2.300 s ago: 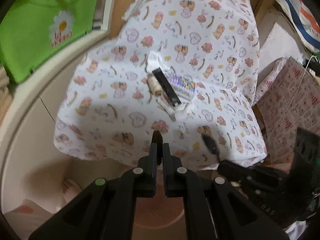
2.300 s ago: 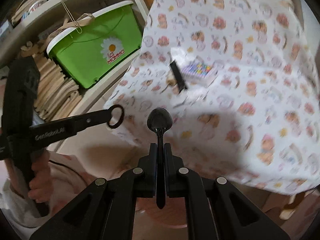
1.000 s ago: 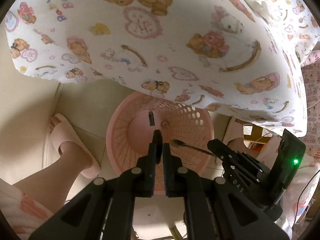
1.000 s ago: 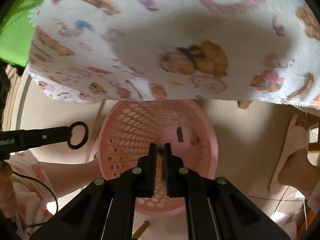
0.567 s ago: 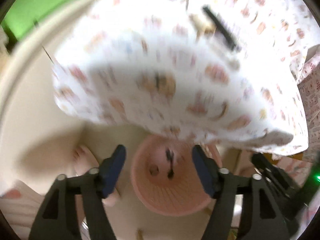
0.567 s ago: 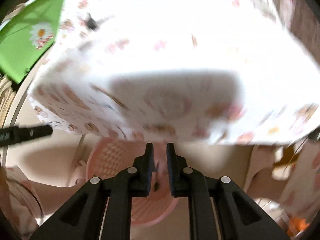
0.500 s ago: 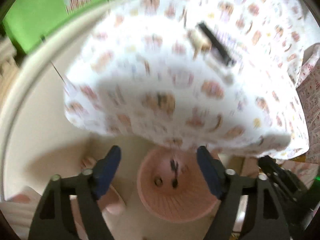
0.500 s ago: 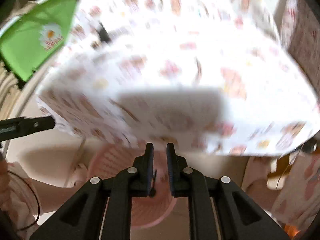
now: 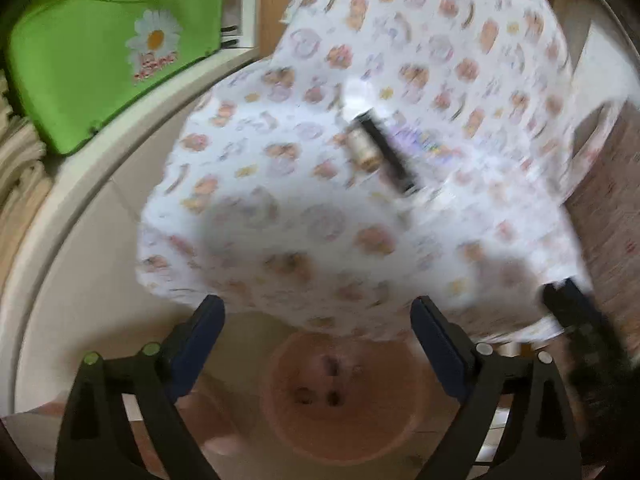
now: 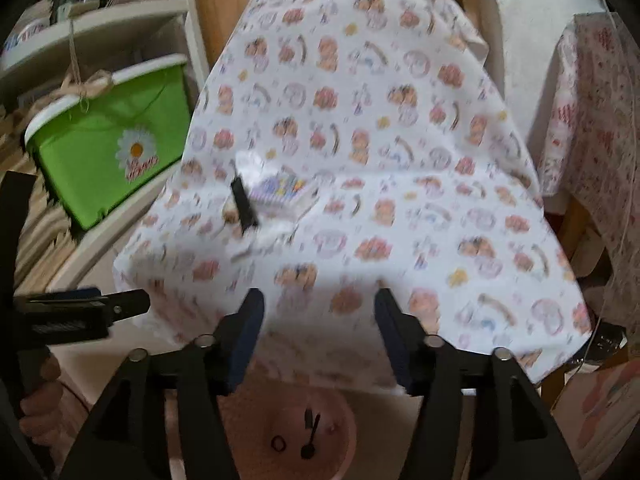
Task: Collect trash
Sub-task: 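Move the left tool toward the crumpled white tissue on the cloth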
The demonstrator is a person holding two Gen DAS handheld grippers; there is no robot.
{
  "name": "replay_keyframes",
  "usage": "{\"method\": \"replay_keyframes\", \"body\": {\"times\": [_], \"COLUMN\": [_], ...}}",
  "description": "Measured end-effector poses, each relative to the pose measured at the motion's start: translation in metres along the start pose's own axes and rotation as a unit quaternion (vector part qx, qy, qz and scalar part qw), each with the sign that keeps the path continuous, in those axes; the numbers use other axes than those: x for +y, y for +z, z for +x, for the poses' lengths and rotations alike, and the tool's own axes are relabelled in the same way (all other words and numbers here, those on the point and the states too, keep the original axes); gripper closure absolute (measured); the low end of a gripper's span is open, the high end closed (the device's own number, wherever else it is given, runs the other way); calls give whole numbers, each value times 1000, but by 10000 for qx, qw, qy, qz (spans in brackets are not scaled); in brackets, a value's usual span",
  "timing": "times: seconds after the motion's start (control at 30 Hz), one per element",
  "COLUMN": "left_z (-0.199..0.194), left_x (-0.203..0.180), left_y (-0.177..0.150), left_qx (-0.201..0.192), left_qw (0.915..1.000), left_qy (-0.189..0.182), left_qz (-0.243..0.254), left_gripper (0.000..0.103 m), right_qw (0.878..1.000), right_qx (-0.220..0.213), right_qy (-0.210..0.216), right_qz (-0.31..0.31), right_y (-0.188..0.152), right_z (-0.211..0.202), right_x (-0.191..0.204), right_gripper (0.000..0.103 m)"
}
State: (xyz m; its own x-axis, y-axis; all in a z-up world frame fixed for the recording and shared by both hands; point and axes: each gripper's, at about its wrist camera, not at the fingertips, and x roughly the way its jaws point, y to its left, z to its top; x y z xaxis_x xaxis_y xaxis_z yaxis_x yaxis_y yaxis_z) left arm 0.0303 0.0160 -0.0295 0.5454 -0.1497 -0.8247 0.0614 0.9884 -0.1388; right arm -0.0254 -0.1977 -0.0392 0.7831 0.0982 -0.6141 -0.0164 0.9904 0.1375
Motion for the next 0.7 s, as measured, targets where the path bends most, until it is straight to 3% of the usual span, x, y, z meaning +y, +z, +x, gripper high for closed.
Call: {"method": "replay_keyframes", "body": {"times": [0.13,0.33,0.43,0.57,0.7], "left_z": [-29,-42,-27,13,47], "left_x": [-22,-23,-16,-6,13], "left_y": [46,104,108,97,100], "left_qx": [-586,-838,-920,-537,86], "left_qw": [9964,9960,9954,9985,9979], "left_qy": [402,-159,-116,22,-446], "left_qz": [454,276,234,95,-465], "left_gripper": [4,0,0,0,0], "right_qw": [9998,9981,9964,9958,9974], "right_qx": [-190,-468,-582,-602,-345], "right_qy": [-69,54,-1,-172,-292], "right_qz": [-63,-388,-619,-674,-568], "right_y": [29,73,82,74,56], "right_z": [0,-6,-5,6,33], "right_x": [-3,-4,-3,-7,-9], "right_gripper": [37,21,18,18,18]}}
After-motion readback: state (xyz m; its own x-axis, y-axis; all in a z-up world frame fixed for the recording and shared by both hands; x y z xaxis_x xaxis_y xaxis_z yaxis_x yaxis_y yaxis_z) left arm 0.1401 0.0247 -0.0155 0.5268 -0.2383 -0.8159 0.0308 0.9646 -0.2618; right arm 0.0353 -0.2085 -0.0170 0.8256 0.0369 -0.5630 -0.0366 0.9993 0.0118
